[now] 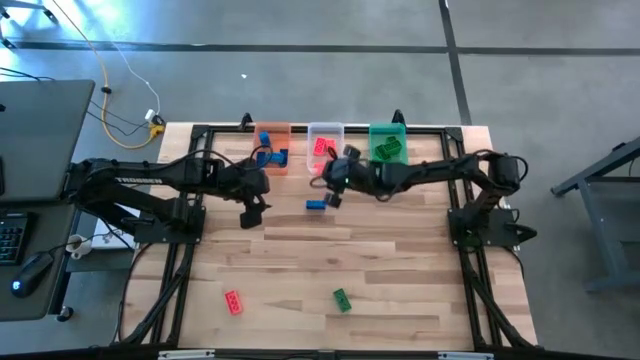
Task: Sort & place blocks by color
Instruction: Put the orange game piece into the white bin
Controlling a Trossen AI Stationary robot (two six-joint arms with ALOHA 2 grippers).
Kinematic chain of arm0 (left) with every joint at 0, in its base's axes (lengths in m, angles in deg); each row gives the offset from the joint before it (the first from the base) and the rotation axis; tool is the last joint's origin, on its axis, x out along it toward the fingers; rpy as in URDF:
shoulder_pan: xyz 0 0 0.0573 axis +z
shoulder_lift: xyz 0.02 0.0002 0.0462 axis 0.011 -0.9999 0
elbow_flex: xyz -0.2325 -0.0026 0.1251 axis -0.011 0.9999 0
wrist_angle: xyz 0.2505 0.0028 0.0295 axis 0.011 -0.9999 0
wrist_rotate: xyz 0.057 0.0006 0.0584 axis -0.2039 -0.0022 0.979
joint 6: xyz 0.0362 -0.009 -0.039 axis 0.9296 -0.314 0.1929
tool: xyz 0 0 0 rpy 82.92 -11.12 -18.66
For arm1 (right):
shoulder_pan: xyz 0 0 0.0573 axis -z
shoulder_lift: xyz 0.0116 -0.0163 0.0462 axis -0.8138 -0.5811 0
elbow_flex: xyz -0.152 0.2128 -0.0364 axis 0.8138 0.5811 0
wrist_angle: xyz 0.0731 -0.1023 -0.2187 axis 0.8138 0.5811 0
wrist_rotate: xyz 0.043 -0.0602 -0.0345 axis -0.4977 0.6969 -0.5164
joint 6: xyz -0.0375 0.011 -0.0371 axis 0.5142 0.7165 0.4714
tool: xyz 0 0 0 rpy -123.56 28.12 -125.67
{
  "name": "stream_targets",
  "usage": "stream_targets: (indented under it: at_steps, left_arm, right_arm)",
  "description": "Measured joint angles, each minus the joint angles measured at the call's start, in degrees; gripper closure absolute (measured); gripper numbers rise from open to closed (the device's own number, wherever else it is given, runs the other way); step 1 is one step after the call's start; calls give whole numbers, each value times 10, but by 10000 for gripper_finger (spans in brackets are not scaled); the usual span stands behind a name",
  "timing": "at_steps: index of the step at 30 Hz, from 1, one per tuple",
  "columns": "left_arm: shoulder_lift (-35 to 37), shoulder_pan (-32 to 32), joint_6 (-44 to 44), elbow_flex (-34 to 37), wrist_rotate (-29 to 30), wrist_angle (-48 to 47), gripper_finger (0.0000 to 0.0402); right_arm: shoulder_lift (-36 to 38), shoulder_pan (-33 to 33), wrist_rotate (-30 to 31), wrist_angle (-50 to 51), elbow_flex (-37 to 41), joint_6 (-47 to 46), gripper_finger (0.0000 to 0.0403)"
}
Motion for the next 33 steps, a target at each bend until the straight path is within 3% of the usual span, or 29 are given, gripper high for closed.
stream_targets:
  at_steps: [9, 18, 22, 27, 33]
  left_arm:
    - [-3, 0, 48, 0, 14, 65, 168]
    - [-37, 20, 125, 0, 16, 179, 168]
    - [-61, 44, 150, 0, 15, 202, 168]
    - [-99, 75, 156, 0, 12, 207, 168]
    - [-144, 96, 170, 1, -33, 222, 168]
  right_arm:
    - [0, 88, -60, -72, 0, 15, 293]
    - [-6, 167, -150, -91, 0, -103, 293]
    - [-14, 183, -196, -85, 0, -148, 293]
    - [-23, 183, -205, -71, 0, -165, 293]
    - [-41, 183, -220, -63, 0, -178, 293]
